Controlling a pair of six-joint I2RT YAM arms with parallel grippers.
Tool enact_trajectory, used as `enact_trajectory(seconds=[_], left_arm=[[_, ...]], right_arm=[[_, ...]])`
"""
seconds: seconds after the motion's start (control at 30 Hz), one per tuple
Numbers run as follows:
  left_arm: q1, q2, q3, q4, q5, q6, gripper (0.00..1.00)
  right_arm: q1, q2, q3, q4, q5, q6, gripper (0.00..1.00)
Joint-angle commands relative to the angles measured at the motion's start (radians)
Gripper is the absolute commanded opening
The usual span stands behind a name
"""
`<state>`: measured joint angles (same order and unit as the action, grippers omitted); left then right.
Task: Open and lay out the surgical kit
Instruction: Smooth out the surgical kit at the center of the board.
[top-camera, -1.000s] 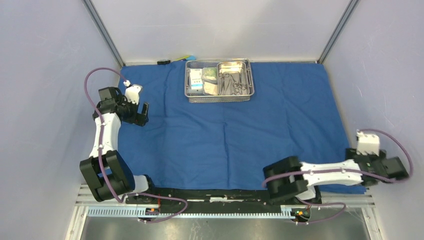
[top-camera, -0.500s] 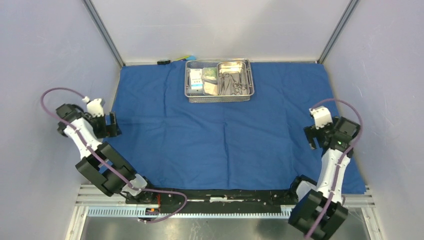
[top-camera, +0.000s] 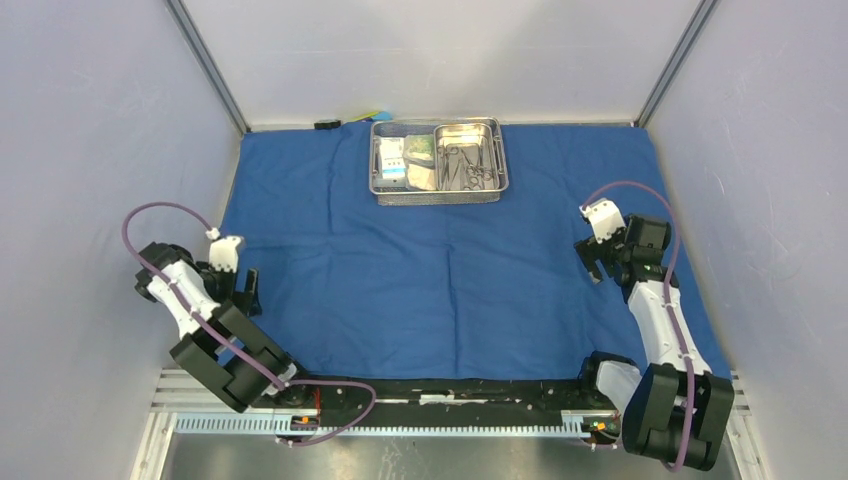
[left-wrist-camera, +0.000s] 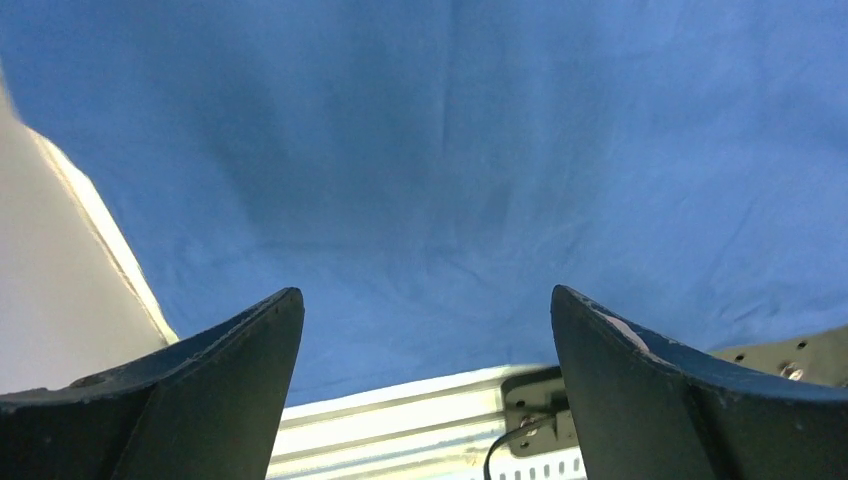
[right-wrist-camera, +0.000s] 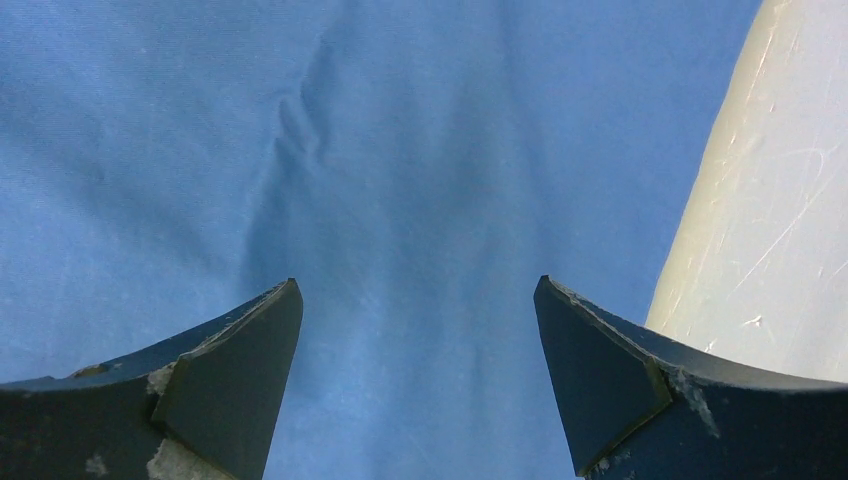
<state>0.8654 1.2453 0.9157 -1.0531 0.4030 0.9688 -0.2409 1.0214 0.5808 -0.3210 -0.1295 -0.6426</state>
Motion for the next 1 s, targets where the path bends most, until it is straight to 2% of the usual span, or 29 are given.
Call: enact_trajectory(seconds=[0.0,0.1,0.17,0.27,0.4,0.57,0.8,0.87,0.97], left_arm=[[0.000,0.060,-0.078,0.031,-0.142,0.153,1.00],[-0.001,0.113,-0.109,0.120,-0.125,0.163,0.99],[0.000,0.166,-0.104,0.141,-0.127,0.164,0.95],[0.000,0.240,-0.113,0.162,-0.186,0.165,0.81],[0.010,0.265,-0.201,0.249,-0.331,0.192,0.61],[0.086,0.248,-0.273,0.367,-0.494,0.268,0.50],[0.151,0.218,-0.267,0.298,-0.562,0.366,0.46],[0.149,0.184,-0.259,0.263,-0.530,0.376,0.50],[0.140,0.154,-0.172,0.128,-0.449,0.352,0.56]], right_arm=[[0.021,0.011,-0.012,0.075,0.050,0.030,0.94],[0.023,0.024,-0.017,0.081,0.058,0.035,0.94],[0.024,0.031,-0.017,0.080,0.063,0.034,0.94],[0.024,0.029,-0.017,0.073,0.079,0.028,0.93],[0.024,0.022,-0.015,0.071,0.099,0.016,0.93],[0.024,0.020,-0.012,0.075,0.123,-0.004,0.93],[0.023,0.046,-0.017,0.076,0.120,-0.022,0.93],[0.024,0.049,-0.016,0.079,0.117,-0.027,0.93],[0.025,0.055,-0.002,0.076,0.115,-0.029,0.93]])
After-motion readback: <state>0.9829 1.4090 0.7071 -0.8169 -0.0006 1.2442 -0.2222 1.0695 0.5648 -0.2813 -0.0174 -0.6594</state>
